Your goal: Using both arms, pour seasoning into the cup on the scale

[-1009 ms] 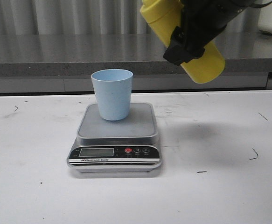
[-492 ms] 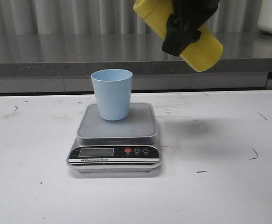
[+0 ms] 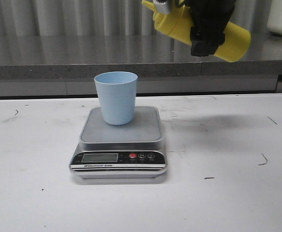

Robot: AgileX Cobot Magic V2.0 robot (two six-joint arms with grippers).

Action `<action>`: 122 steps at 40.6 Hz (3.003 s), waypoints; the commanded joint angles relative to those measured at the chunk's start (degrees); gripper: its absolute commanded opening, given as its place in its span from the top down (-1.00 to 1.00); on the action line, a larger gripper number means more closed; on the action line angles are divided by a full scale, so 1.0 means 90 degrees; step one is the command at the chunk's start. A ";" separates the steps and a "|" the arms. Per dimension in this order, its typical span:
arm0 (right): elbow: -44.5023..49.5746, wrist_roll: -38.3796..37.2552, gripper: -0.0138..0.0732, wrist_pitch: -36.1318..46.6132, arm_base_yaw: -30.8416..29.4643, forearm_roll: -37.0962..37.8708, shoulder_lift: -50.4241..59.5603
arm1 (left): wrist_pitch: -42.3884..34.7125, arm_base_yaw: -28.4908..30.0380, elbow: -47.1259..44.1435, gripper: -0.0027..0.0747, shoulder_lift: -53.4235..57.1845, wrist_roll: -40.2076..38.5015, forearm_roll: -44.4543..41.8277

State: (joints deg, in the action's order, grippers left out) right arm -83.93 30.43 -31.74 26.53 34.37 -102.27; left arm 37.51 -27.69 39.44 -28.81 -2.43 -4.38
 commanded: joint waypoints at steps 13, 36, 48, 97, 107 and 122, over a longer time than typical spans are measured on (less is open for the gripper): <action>-0.0286 -0.0761 -0.12 0.0286 0.0566 0.3101 0.0162 | -0.0542 -0.0045 0.0154 -0.02 -0.0023 -0.0003 0.0030; -0.0286 -0.0761 -0.12 -0.0266 0.0780 0.4730 -0.0069 | -0.0542 -0.0045 0.0154 -0.02 -0.0023 -0.0003 0.0030; -0.0286 -0.0777 -0.12 -0.0253 0.0780 0.4767 -0.0069 | -0.0542 -0.0045 0.0154 -0.02 -0.0023 -0.0003 0.0030; 0.2309 -0.5871 -0.12 0.3848 -0.1184 0.0405 0.1870 | -0.0542 -0.0045 0.0154 -0.02 -0.0023 -0.0003 0.0030; 0.3564 -0.5862 -0.12 0.5784 -0.1925 -0.0574 0.1847 | -0.0542 -0.0045 0.0154 -0.02 -0.0023 -0.0003 0.0030; 0.4233 -0.5465 -0.12 0.8038 -0.2203 -0.0679 0.0847 | -0.0542 -0.0045 0.0154 -0.02 -0.0023 -0.0003 0.0030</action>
State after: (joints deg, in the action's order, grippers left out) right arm -44.41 -19.90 30.59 7.05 30.11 -94.83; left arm 37.51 -27.69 39.44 -28.81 -2.43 -4.38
